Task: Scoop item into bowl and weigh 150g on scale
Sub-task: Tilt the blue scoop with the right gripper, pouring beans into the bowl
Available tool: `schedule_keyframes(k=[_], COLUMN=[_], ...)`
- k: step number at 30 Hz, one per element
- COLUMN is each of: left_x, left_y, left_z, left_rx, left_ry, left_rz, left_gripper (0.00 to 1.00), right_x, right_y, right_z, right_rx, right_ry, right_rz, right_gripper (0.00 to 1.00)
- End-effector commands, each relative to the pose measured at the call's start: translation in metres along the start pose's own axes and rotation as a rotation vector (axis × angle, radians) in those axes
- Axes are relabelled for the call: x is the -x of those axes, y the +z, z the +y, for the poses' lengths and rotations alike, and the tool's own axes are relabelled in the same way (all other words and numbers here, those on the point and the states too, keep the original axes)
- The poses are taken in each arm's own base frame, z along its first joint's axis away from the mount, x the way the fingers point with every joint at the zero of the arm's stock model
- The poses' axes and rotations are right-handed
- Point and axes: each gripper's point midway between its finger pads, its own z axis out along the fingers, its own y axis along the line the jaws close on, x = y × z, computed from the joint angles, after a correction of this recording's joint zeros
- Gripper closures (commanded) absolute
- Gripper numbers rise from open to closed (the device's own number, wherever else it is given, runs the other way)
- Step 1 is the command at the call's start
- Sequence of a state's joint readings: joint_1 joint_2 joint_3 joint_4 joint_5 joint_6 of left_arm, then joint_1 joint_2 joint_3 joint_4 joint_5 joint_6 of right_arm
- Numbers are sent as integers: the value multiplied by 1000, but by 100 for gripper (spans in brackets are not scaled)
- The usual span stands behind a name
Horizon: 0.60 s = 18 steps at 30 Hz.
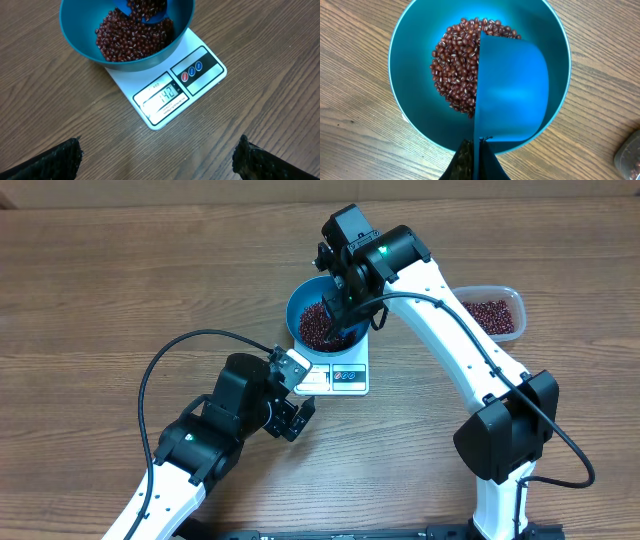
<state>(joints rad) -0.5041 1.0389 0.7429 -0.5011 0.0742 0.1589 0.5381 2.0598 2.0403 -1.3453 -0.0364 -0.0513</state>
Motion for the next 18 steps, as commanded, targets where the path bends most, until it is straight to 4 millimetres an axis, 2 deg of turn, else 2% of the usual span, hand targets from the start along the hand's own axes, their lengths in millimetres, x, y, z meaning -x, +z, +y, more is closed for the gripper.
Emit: schedule_keyframes(k=[1,18], left_x=[-4,-4], left_y=[3,3], left_z=[-2,-2], left_rx=[-3,-3], left_ry=[-5,-5], left_rz=[12,12], left_gripper=[0,0], right_x=[12,10], right_y=[-29,-29], right_z=[2,0], right_rx=[-7,-36], right_ry=[2,15], right_rz=[-84,-79], right_gripper=[96,96])
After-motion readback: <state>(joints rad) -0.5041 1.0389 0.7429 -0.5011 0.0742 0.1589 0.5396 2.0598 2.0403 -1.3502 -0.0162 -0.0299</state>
